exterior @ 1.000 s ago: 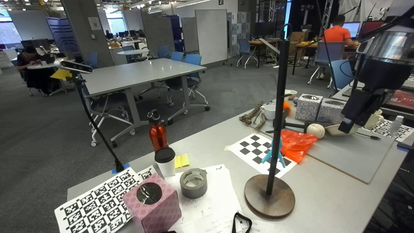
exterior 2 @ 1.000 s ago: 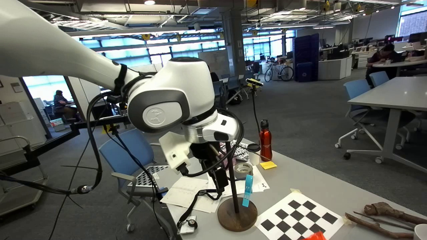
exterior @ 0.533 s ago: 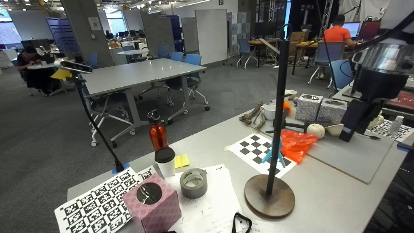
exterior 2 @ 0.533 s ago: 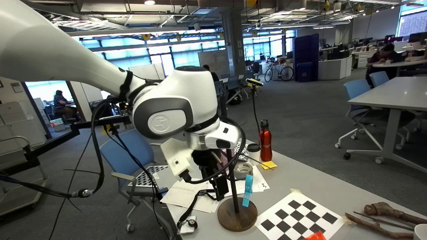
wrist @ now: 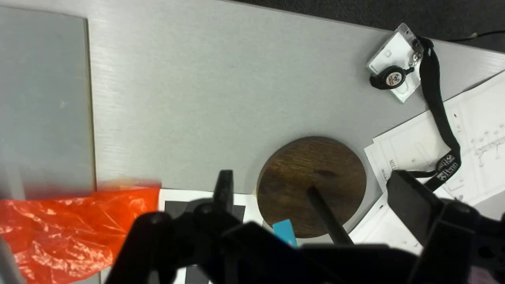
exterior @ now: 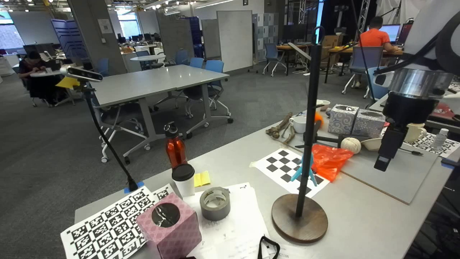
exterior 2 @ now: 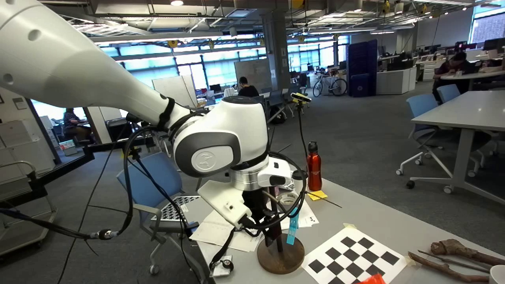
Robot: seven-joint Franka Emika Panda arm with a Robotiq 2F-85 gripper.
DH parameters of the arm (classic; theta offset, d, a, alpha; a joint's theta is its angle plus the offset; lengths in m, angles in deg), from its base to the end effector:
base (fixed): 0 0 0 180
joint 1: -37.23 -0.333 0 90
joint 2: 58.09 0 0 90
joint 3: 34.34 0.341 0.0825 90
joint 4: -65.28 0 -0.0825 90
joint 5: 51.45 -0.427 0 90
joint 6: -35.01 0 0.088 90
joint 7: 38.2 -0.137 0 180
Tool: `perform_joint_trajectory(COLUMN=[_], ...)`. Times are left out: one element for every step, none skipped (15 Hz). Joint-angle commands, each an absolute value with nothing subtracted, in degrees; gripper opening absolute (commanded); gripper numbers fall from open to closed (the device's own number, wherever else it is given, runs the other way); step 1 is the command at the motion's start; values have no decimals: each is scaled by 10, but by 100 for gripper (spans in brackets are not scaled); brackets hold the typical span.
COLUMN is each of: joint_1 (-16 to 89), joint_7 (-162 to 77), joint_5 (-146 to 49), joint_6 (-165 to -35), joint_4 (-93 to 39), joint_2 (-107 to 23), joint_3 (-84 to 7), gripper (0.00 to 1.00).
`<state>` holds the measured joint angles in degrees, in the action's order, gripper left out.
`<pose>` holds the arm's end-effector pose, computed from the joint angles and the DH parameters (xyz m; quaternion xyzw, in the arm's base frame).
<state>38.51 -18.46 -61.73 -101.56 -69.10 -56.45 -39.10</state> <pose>0.5353 -0.0513 0.2858 -0.9967 -0.0545 -0.0183 0.0581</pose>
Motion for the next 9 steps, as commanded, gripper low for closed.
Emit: perform_joint_trajectory(joint_1=[394,394,394,394,394,394,394,394,393], joint_7=[-109,-149,-139,-135,-133,-132,-132,-131,-130], joint_5=[-639,-621,-622,-622,-622,-622,-622,-622,-626], joint_6=[-1023,-1015,-1015,-1015,-1015,-1015,-1015,-1015,-1020], joint_4=[-661,-680,-675,-673,-671,-671,-671,-671,-669], joint_2=[-545,-558,-556,-555,-555,-555,-555,-555,-551], joint_3=[-380,-381,-380,-379,-379,-379,-379,-379,-378], gripper=[100,100,100,100,100,100,100,100,100])
